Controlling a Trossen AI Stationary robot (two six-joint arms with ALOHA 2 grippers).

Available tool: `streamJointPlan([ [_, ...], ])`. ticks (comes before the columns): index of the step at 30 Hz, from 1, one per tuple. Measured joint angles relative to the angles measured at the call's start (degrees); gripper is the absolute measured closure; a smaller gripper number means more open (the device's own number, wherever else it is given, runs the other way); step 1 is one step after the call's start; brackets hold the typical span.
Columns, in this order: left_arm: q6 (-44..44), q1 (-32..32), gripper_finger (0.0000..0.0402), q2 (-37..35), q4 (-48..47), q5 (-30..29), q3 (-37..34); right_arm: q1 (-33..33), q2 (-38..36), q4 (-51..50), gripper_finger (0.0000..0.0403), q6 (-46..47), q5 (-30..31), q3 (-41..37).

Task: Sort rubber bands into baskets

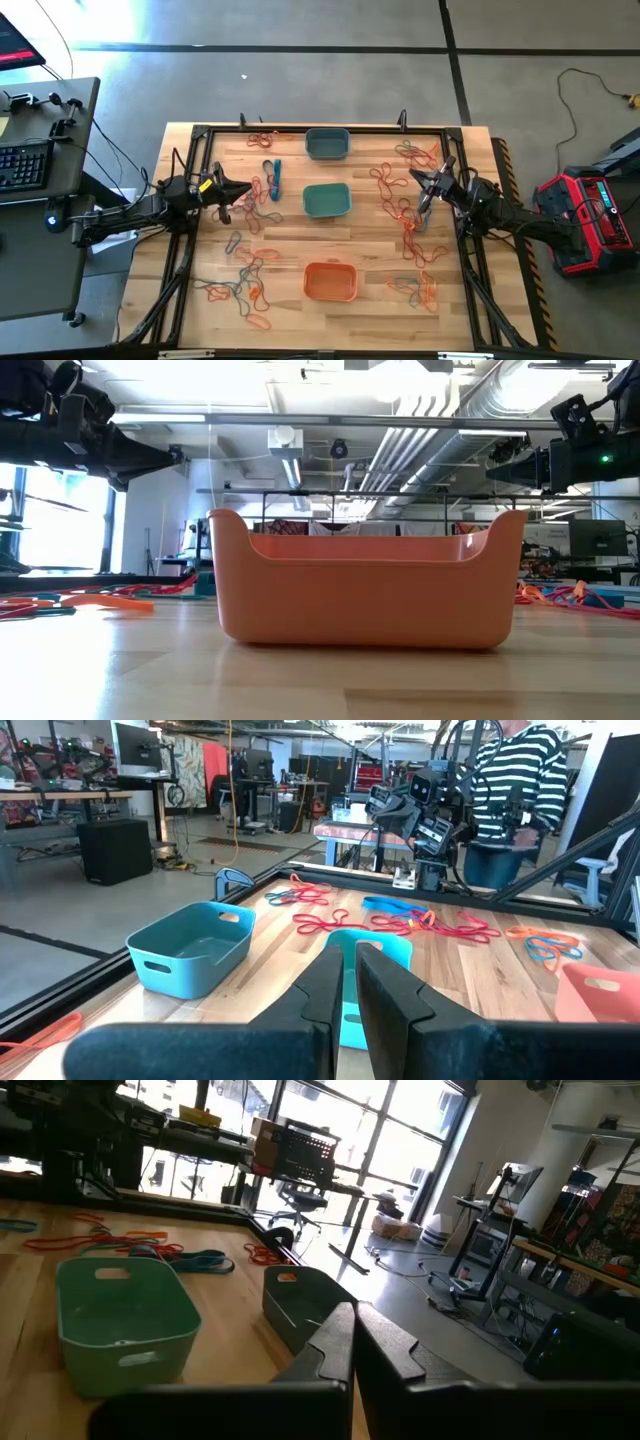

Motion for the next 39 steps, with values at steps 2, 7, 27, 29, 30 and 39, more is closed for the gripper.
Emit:
streamJointPlan([
  [2, -0.01, 0.0, 0.0378, 0.02, -0.01, 0.0, 0.01, 0.0, -0.01, 0.0, 0.0403, 0.0, -0.01, 0.01],
  [7, -0.01, 0.0, 0.0378, 0.0, 0.0, 0.0, 0.01, 0.0, -0.02, 0.0, 0.0403, 0.0, -0.01, 0.0],
  [27, 4.94, 0.0, 0.0378, 0.01, 8.1, -0.24, 0.04, 0.0, 0.0, 0.0, 0.0403, 0.0, 0.0, 0.01],
  [29, 4.94, 0.0, 0.0378, 0.0, 8.57, 0.44, 0.04, 0.0, 0.0, 0.0, 0.0403, 0.0, -0.01, -0.02],
  [30, 4.96, 0.02, 0.0378, 0.0, 8.44, 0.7, 0.04, 0.0, 0.0, 0.0, 0.0403, 0.0, -0.01, 0.0],
  [39, 2.58, 0.01, 0.0378, 0.02, 11.94, 0.83, 0.0, 0.0, 0.0, 0.0, 0.0403, 0.0, -0.01, 0.01],
])
